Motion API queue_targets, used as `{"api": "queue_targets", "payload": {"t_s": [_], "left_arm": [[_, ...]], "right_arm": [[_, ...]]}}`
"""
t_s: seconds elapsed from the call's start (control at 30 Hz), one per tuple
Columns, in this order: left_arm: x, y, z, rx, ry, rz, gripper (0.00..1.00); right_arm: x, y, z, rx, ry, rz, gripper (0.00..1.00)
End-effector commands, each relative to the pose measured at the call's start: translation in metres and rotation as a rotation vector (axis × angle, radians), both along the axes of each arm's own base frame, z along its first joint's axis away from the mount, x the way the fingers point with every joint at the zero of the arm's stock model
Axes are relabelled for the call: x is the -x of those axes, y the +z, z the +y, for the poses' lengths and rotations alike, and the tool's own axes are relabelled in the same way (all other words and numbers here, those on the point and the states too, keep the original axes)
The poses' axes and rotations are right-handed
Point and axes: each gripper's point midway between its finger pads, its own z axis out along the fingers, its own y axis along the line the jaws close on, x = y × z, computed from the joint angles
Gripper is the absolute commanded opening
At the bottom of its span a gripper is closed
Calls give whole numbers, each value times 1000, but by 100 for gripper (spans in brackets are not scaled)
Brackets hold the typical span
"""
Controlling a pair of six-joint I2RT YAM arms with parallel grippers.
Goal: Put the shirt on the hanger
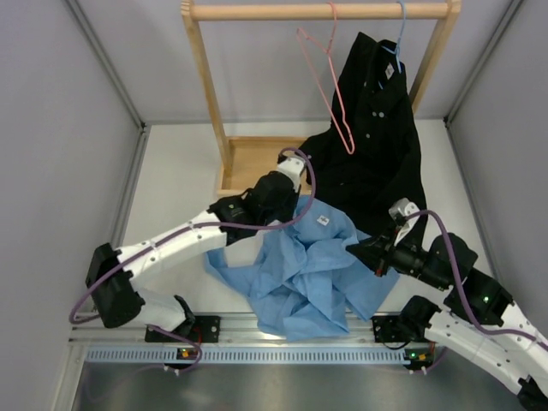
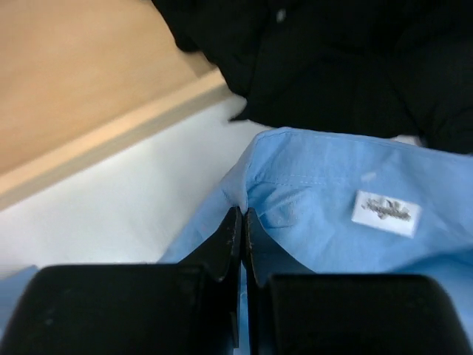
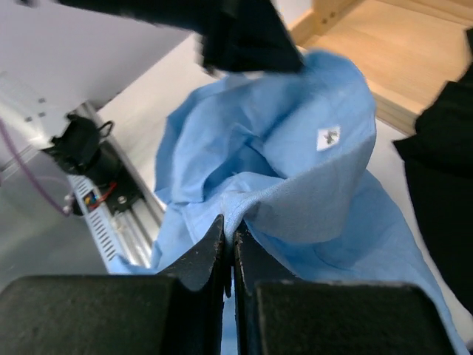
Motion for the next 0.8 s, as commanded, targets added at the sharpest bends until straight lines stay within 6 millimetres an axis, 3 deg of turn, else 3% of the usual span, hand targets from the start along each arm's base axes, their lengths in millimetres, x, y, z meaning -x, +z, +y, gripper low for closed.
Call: {"api": "queue_targets", "payload": {"t_s": [0.0,0.07,0.1,0.13,0.2,0.23,0.33,0.4,0.5,0.53,0.6,0.63,0.67,0.7,0.73,0.77], "left_arm": [[-7,134,29,199,82,-273,0],[-4,171,40,232,78,-369,0],[4,213,51,308,73,-443,0],[11,235,55,324,36,-495,0],[28,280,68,393,-7,-580,0],[39,312,77,430,-35,-648,0],[74,356,85,503,-174,-745,0],[86,361,89,531,-215,-754,0],[89,318,76,510,-269,-664,0],[83,274,62,476,-273,-566,0],[82,230,55,465,-276,-473,0],[82,207,51,484,-252,-404,0],[76,155,45,449,-230,-327,0],[79,137,47,469,-212,-299,0],[83,120,45,510,-199,-246,0],[85,104,45,525,-190,-220,0]], "right_arm": [[-27,26,-2,-55,-133,-43,0],[-36,58,0,-75,-157,-90,0],[-37,73,2,-68,-146,-127,0],[-35,108,8,-92,-106,-165,0],[-33,141,13,-97,-70,-222,0],[-30,175,15,-131,-51,-263,0],[-30,214,15,-155,-49,-312,0],[-28,216,17,-154,-32,-307,0],[-27,187,20,-148,-27,-244,0],[-28,159,21,-136,-31,-207,0],[-26,124,23,-152,-35,-116,0],[-24,79,24,-127,-36,-48,0],[-21,65,26,-151,-24,-23,0],[-18,45,28,-173,-22,45,0],[-12,4,28,-154,-11,103,0],[-10,-10,29,-164,-8,133,0]]}}
